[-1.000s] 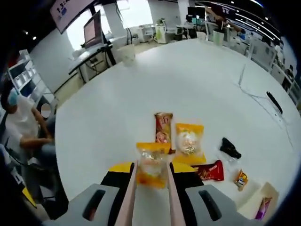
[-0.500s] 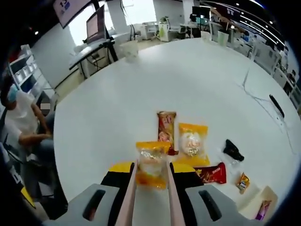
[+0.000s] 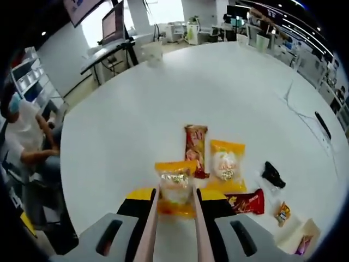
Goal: Place the target food into the container with the food tongs after gripping and lifting it, then release it inside without dropping or visibly crushing the food.
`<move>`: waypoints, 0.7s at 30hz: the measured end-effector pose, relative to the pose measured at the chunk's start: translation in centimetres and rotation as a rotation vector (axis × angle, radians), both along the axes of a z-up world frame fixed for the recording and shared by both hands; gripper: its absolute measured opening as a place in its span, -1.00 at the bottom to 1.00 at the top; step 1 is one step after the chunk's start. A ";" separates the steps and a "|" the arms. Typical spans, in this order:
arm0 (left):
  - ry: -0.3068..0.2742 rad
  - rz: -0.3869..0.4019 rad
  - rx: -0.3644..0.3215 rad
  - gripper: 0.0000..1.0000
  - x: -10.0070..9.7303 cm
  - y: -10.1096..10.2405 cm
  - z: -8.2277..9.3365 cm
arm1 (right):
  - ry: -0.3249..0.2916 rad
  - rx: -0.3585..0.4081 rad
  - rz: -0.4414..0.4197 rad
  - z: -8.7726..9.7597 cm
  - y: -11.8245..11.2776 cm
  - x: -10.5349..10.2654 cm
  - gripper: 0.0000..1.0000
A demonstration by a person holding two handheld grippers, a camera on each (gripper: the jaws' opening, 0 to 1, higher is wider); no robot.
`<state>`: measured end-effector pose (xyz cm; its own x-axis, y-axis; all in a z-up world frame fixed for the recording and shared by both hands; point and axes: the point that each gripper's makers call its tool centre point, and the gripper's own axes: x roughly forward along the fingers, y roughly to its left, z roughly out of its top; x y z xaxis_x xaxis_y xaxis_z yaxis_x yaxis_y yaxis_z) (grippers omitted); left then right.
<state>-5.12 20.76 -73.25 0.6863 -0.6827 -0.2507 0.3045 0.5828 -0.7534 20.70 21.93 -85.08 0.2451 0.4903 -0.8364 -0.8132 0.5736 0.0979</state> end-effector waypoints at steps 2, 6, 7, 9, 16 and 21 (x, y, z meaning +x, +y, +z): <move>0.004 0.006 0.000 -0.16 -0.1 0.1 -0.1 | -0.008 -0.005 0.010 -0.1 -0.1 0.0 -0.42; 0.006 0.000 0.003 -0.16 -0.2 -0.1 -0.1 | -0.059 0.002 -0.006 0.2 -0.3 0.2 -0.44; 0.004 -0.004 0.005 -0.16 -0.1 -0.2 -0.1 | -0.065 0.003 -0.005 0.3 -0.5 -0.1 -0.44; 0.002 0.000 0.005 -0.16 -0.1 -0.2 0.0 | -0.069 0.009 -0.006 0.4 -0.6 -0.2 -0.44; -0.001 -0.006 0.003 -0.16 -0.1 -0.4 0.1 | -0.067 0.027 -0.009 0.8 -0.9 -0.4 -0.43; -0.002 -0.003 0.000 -0.16 0.1 -0.3 0.0 | -0.066 0.043 -0.014 1.1 -1.0 -0.8 -0.44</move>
